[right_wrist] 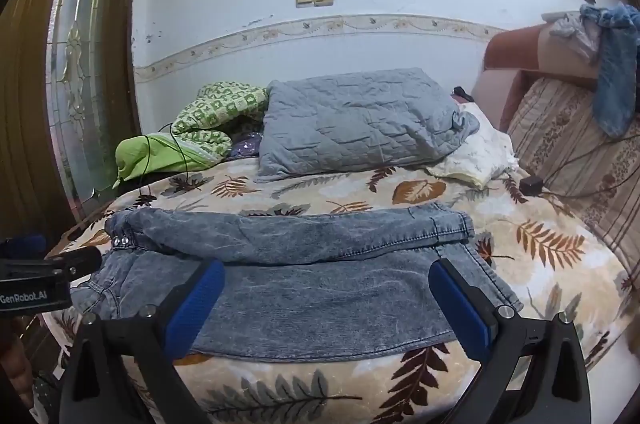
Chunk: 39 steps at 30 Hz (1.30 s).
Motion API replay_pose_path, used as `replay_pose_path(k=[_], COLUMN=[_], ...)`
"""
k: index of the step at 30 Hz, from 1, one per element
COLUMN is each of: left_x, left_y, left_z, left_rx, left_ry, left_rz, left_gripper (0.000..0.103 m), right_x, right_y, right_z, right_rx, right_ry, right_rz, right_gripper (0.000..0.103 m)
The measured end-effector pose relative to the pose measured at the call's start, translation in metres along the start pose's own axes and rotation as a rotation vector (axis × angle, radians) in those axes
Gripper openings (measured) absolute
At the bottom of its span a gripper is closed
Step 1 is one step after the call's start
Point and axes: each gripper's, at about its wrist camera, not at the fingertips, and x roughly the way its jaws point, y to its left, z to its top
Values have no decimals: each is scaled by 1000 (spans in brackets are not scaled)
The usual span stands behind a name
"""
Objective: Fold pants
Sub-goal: 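Position both grippers over the waistband of the blue jeans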
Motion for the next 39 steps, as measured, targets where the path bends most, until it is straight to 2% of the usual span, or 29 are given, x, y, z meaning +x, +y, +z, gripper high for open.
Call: replay_pose_path(k=[16,24,39], left_x=[14,21,30], left_y=[0,1,3], left_z=[-2,-2,0], left_rx=[-3,-4,1], left_ry=[22,34,47], left_rz=[8,9,12], left_gripper=[103,103,103], right_x=[24,20,29], right_y=[1,2,4], right_z=[-4,-3,-2], right_rx=[-16,8,-27], right_ry=[22,45,49], right_rz=[-1,18,16], right_gripper=[103,103,103])
